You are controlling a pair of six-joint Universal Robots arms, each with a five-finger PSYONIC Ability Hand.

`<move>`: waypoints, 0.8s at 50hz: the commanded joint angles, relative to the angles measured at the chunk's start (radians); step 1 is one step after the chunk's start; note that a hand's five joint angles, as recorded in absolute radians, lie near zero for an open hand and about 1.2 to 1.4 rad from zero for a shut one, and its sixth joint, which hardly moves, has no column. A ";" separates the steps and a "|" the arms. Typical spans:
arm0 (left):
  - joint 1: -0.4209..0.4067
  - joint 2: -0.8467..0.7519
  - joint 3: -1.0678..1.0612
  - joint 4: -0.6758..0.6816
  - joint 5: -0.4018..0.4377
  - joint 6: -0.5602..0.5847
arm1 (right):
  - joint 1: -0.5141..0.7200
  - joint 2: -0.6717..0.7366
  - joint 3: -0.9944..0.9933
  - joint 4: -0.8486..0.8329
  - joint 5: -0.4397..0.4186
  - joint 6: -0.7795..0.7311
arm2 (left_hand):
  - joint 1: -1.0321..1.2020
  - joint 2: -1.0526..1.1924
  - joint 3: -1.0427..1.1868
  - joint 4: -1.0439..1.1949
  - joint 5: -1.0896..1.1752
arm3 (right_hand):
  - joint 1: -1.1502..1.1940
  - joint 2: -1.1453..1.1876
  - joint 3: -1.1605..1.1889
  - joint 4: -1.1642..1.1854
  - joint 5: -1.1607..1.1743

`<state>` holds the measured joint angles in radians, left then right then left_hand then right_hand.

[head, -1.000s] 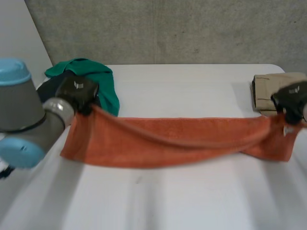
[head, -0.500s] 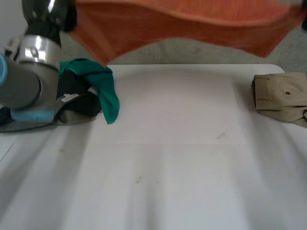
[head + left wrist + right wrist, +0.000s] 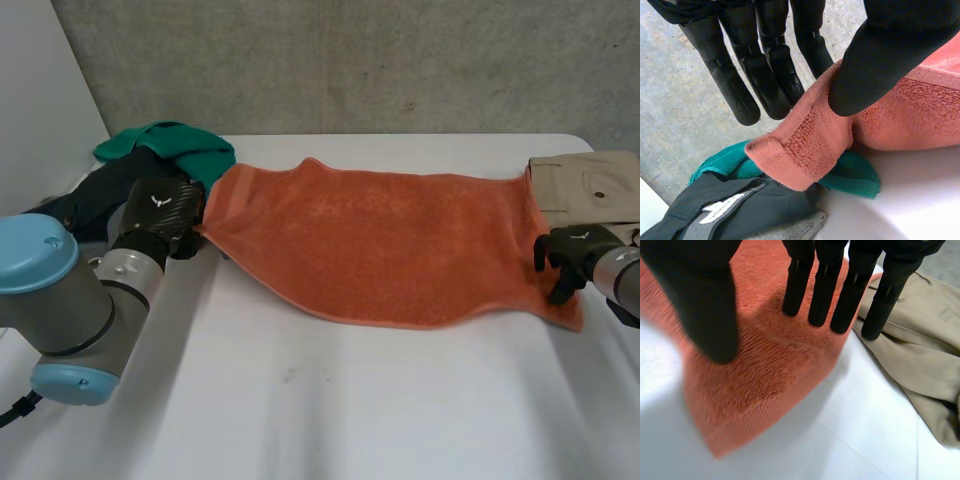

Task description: Fold the laundry.

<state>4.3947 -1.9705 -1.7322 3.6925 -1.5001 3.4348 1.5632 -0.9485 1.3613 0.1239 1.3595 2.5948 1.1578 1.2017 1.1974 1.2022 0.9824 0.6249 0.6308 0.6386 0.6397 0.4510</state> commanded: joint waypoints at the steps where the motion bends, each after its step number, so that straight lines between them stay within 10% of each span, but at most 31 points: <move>1: 0.000 0.041 -0.013 -0.029 0.000 -0.009 | -0.048 -0.124 0.096 -0.026 -0.026 0.028 | 0.238 0.195 0.199 0.194 0.239 | -0.014 -0.020 -0.028 -0.029 -0.015; 30: 0.002 0.076 0.126 -0.133 0.015 -0.006 | -0.080 -0.277 0.458 -0.264 -0.166 0.007 | 0.238 0.195 0.199 0.194 0.239 | -0.044 -0.049 -0.057 -0.058 -0.044; 40: -0.006 0.042 0.355 -0.284 0.031 -0.011 | 0.172 -0.289 0.415 -0.279 -0.146 0.341 | 0.238 0.195 0.199 0.194 0.239 | -0.419 -0.425 -0.433 -0.434 -0.420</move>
<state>4.3956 -1.9073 -1.4901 3.4702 -1.4732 3.4257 1.5974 -1.2271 1.8039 -0.1540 1.1978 2.7315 1.1578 1.2017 1.1974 1.2022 0.9824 0.2705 0.2594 0.2538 0.2573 0.0566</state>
